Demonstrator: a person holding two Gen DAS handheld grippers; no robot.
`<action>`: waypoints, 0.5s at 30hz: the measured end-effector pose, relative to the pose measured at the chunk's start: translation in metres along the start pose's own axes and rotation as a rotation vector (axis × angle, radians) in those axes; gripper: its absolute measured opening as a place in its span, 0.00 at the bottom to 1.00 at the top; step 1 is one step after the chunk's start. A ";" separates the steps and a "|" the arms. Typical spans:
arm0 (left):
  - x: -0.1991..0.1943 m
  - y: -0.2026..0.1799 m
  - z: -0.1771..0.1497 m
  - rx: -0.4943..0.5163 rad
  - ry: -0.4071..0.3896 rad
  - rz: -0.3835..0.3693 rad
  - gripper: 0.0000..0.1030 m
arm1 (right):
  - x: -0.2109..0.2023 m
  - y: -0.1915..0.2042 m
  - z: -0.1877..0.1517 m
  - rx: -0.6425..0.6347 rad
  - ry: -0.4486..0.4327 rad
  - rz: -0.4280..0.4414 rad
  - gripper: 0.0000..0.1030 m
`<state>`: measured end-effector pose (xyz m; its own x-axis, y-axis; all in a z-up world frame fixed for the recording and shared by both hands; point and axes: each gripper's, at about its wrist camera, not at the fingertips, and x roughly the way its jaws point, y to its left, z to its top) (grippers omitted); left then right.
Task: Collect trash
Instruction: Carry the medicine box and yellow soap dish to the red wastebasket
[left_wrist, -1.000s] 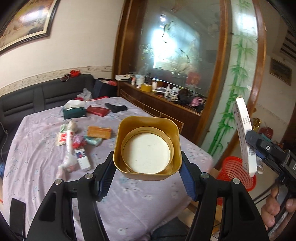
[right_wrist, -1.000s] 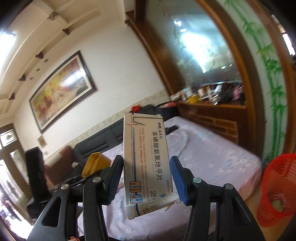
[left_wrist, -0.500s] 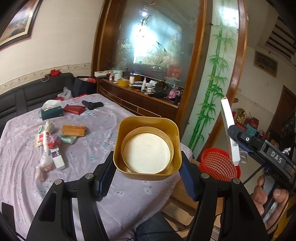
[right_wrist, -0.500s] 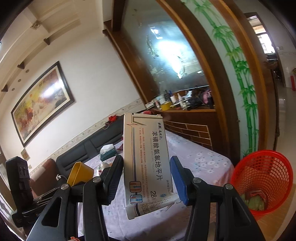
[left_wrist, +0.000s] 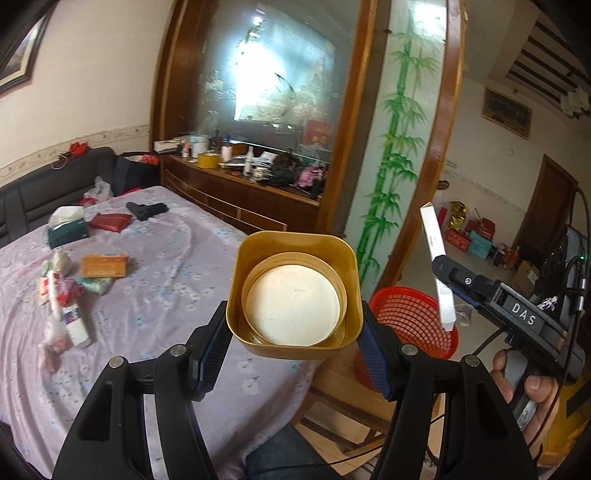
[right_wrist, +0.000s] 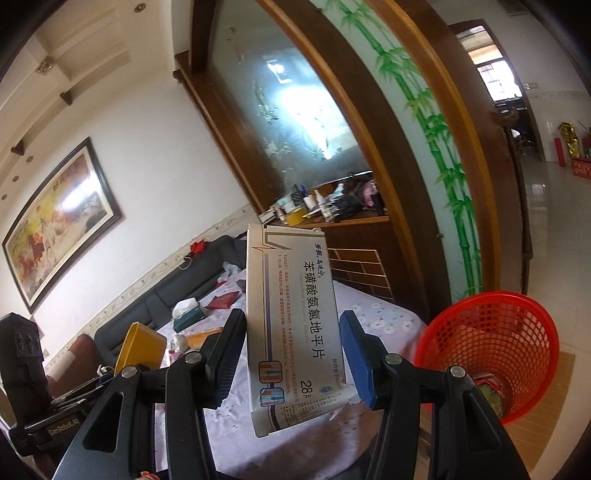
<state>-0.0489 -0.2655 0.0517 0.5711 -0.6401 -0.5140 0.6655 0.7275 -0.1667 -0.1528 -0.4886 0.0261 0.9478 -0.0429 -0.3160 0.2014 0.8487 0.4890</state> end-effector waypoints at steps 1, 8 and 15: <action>0.003 -0.003 0.000 0.003 0.003 -0.010 0.62 | -0.001 -0.004 0.000 0.007 0.000 -0.005 0.55; 0.038 -0.024 0.003 0.007 0.054 -0.095 0.62 | -0.009 -0.035 -0.004 0.059 -0.008 -0.060 0.55; 0.066 -0.046 0.008 0.031 0.078 -0.140 0.62 | -0.013 -0.065 -0.003 0.105 -0.012 -0.117 0.55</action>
<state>-0.0384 -0.3434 0.0319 0.4336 -0.7129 -0.5512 0.7512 0.6238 -0.2159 -0.1794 -0.5421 -0.0041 0.9191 -0.1452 -0.3664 0.3349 0.7778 0.5319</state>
